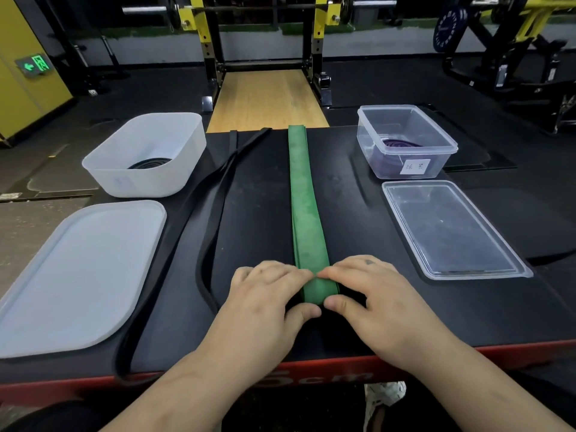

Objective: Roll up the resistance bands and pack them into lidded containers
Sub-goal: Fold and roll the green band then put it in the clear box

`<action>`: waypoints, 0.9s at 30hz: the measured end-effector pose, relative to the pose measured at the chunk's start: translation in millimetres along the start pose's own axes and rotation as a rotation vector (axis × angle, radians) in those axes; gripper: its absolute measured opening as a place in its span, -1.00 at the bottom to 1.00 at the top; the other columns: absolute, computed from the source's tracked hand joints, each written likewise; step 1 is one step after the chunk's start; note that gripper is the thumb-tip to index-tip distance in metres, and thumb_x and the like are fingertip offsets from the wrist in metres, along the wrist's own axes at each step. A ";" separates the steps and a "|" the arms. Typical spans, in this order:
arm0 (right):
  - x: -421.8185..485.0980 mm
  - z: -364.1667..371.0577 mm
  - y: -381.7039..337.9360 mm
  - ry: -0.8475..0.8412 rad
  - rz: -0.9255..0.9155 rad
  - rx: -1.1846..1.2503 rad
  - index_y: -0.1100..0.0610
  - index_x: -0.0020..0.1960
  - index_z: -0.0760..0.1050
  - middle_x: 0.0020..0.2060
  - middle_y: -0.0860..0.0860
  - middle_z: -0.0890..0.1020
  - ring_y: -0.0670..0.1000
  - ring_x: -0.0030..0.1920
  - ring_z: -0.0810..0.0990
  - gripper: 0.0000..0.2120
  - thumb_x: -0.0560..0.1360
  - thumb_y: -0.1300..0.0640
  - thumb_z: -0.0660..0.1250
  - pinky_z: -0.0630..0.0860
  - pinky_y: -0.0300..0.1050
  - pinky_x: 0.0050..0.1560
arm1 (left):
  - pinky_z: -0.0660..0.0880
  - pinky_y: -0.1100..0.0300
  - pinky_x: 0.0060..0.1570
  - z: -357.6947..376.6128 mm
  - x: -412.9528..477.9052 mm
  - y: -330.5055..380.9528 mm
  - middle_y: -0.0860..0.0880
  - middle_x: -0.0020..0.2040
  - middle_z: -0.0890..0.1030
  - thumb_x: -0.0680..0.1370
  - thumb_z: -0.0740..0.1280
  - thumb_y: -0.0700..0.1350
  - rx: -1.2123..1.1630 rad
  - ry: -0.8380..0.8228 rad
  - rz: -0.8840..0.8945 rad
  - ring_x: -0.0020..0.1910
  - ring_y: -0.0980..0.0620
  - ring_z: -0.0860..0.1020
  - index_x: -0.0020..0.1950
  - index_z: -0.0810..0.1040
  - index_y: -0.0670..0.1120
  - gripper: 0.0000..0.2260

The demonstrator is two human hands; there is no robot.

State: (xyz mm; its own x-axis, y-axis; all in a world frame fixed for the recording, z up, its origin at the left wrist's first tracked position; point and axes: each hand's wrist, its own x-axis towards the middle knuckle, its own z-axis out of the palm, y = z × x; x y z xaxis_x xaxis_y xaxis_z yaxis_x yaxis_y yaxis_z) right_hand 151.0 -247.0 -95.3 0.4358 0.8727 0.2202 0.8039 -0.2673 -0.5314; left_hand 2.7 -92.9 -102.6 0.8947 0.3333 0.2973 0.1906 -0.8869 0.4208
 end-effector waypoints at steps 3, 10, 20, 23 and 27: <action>3.1 -0.6 -0.9 0.001 0.001 -0.023 -0.15 0.30 0.58 0.10 -0.35 0.56 -0.29 0.28 0.39 -0.62 0.53 -0.18 0.26 0.25 -0.17 0.40 | 0.25 0.29 0.25 -0.3 -0.6 0.5 0.32 0.21 0.43 0.52 0.26 0.28 -0.026 0.015 0.009 0.30 0.30 0.33 0.35 0.49 0.15 -0.56; -3.1 1.4 -2.7 0.024 0.017 -0.035 -0.14 0.26 0.58 0.10 -0.34 0.54 -0.29 0.22 0.42 -0.59 0.51 -0.25 0.21 0.27 -0.24 0.34 | 0.13 0.52 0.26 2.7 0.5 0.4 0.36 0.12 0.40 0.53 0.39 0.10 -0.086 0.017 0.014 0.15 0.37 0.34 0.29 0.50 0.15 -0.66; 10.9 1.1 -3.9 -0.025 0.024 -0.058 -0.13 0.30 0.56 0.05 -0.28 0.50 -0.20 0.15 0.40 -0.60 0.56 -0.20 0.16 0.34 -0.10 0.33 | 0.33 0.25 0.20 5.0 6.9 -1.8 0.26 0.18 0.45 0.50 0.44 0.08 -0.038 0.062 0.038 0.20 0.23 0.41 0.27 0.53 0.10 -0.64; 5.9 1.7 -3.6 -0.008 0.041 -0.019 -0.20 0.37 0.47 0.20 -0.36 0.44 -0.22 0.25 0.41 -0.57 0.54 -0.26 0.22 0.33 -0.18 0.36 | 0.29 0.21 0.19 3.8 14.2 -4.2 0.22 0.16 0.57 0.55 0.30 0.14 -0.034 0.052 0.010 0.20 0.19 0.45 0.28 0.58 0.07 -0.66; 10.6 1.3 -1.6 0.046 0.083 0.017 -0.22 0.34 0.52 0.19 -0.35 0.53 -0.18 0.25 0.49 -0.65 0.57 -0.05 0.40 0.41 -0.18 0.32 | 0.28 0.17 0.22 2.8 15.9 -5.2 0.26 0.20 0.52 0.59 0.26 0.20 -0.029 0.037 0.008 0.27 0.23 0.38 0.37 0.51 0.06 -0.59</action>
State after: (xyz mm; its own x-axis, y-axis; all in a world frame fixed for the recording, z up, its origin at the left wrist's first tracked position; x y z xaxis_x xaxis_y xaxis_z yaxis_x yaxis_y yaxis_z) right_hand 153.8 -236.8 -93.2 0.5190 0.8282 0.2115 0.7572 -0.3306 -0.5634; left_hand 17.1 -83.9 -102.5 0.8806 0.3386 0.3316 0.1717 -0.8800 0.4428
